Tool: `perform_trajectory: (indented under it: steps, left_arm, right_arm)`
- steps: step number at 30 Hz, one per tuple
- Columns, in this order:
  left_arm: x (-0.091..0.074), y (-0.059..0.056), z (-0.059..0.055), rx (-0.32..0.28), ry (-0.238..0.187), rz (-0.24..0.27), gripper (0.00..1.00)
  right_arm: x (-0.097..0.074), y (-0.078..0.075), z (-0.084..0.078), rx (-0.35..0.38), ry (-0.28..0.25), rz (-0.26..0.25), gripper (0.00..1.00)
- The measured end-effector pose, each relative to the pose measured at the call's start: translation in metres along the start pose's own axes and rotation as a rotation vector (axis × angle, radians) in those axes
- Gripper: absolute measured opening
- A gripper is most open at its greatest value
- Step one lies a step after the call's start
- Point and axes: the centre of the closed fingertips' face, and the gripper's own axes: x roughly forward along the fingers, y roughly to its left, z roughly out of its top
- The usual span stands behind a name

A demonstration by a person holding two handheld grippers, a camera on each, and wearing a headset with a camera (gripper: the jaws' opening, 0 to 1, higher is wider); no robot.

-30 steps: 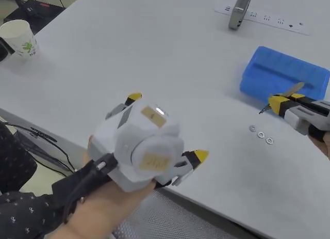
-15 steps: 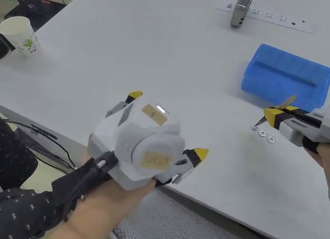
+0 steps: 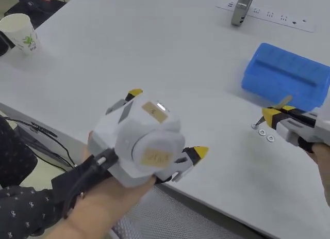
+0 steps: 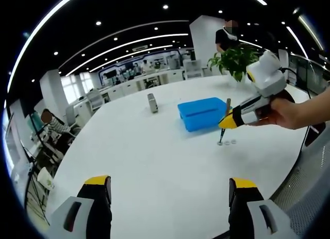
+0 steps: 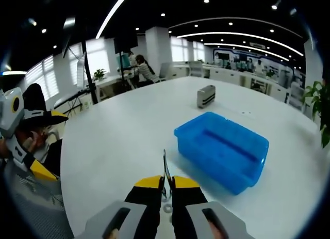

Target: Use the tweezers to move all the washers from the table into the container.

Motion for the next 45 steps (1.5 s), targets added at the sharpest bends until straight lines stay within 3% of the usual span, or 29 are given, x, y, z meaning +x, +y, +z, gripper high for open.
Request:
perform_trajectory:
  steps: [5,14,19,26,45]
  left_arm:
    - [0.000,0.001,0.000,-0.002,-0.003,0.005,0.97]
    - [-0.001,0.000,0.001,0.004,-0.004,0.003,0.97]
    - [-0.001,0.001,0.000,0.002,0.002,0.006,0.96]
    - [-0.001,0.001,0.000,0.005,0.001,0.010,0.96]
    - [0.001,-0.002,-0.004,0.026,0.021,-0.005,0.96]
  right_arm:
    - [0.001,0.001,-0.001,-0.052,0.015,-0.001,0.02]
    - [-0.003,0.005,0.001,-0.034,0.032,0.009,0.02]
    - [-0.008,0.003,0.009,-0.024,0.016,0.006,0.02]
    - [-0.012,-0.009,0.020,0.027,-0.015,0.002,0.02]
    - [-0.019,-0.043,0.063,-0.031,-0.085,-0.064,0.01]
